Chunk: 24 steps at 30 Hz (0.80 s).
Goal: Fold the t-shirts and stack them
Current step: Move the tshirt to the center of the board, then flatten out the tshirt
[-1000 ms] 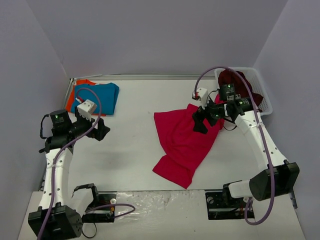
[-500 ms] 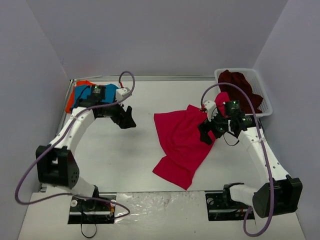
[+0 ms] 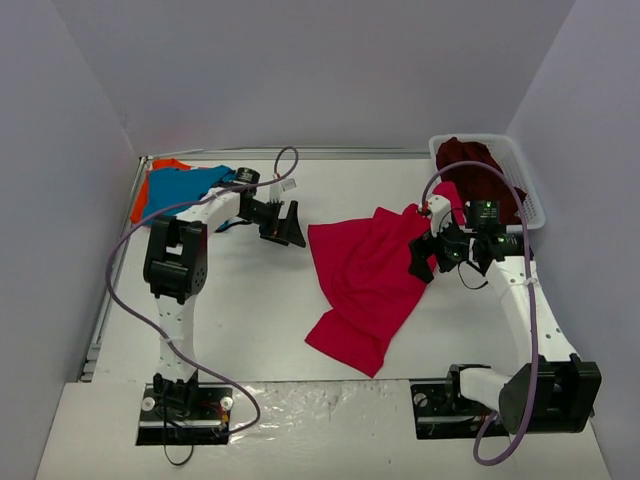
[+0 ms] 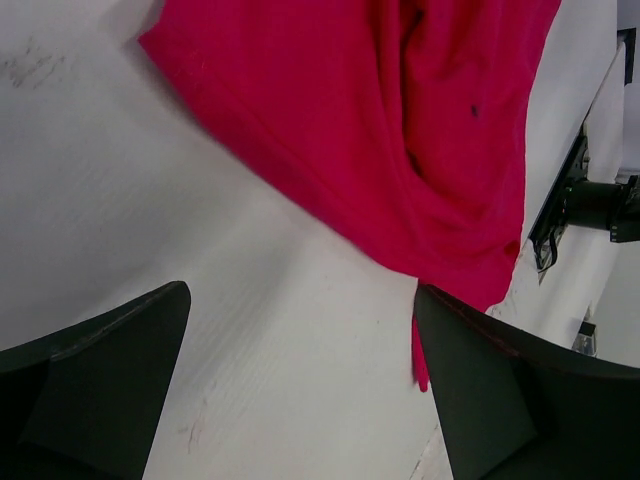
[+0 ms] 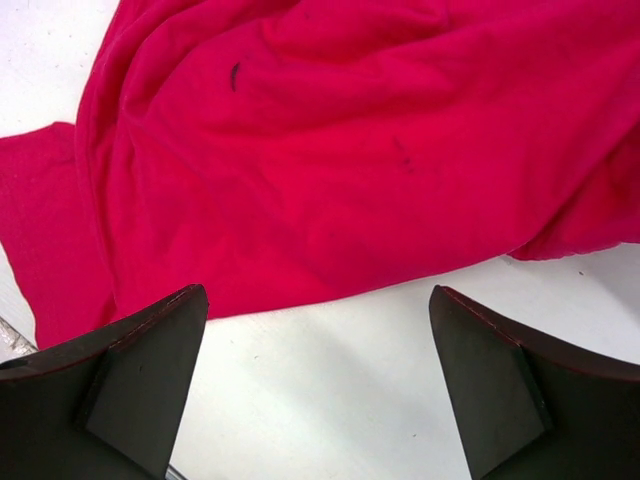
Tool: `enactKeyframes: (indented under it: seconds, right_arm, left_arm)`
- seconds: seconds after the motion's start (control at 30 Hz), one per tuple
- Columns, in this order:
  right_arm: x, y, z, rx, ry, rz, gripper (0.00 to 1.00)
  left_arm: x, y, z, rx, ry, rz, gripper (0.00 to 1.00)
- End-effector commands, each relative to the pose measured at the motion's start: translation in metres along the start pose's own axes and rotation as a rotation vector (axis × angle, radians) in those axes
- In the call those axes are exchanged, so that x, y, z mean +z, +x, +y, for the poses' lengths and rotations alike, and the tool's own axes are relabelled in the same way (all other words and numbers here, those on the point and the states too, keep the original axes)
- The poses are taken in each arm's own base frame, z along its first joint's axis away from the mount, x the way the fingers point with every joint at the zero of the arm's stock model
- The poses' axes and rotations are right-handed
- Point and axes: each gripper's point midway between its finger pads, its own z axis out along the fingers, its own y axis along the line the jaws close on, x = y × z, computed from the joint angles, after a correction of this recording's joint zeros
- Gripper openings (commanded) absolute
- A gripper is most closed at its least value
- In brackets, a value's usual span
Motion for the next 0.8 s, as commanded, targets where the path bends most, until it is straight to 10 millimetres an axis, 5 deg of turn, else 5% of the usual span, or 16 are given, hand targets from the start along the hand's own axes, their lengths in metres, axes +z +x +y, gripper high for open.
enactKeyframes:
  seconds: [0.0, 0.13, 0.33, 0.47, 0.6, 0.77]
  right_arm:
    - [-0.003, -0.004, 0.005, -0.008, -0.015, -0.029, 0.89]
    - [-0.003, -0.005, 0.005, -0.008, -0.013, -0.032, 0.88]
    - [-0.002, -0.005, 0.004, -0.003, -0.011, -0.029, 0.89]
    - [0.000, -0.003, 0.003, 0.004, -0.015, -0.020, 0.88]
    - [0.000, -0.004, 0.003, 0.003, -0.013, -0.023, 0.88]
    - [-0.001, -0.003, 0.002, 0.006, -0.007, -0.019, 0.88]
  left_arm:
    - [0.012, -0.029, -0.023, 0.001, 0.043, -0.031, 0.95]
    - [0.040, -0.034, -0.017, -0.021, 0.041, -0.006, 0.99]
    - [0.073, -0.032, -0.017, -0.029, 0.062, 0.060, 0.77]
    - [0.087, -0.028, -0.017, -0.021, 0.068, 0.088, 0.58]
    - [0.089, -0.025, -0.012, -0.016, 0.049, 0.116, 0.06]
    - [0.074, -0.035, -0.020, 0.077, 0.006, 0.109, 0.02]
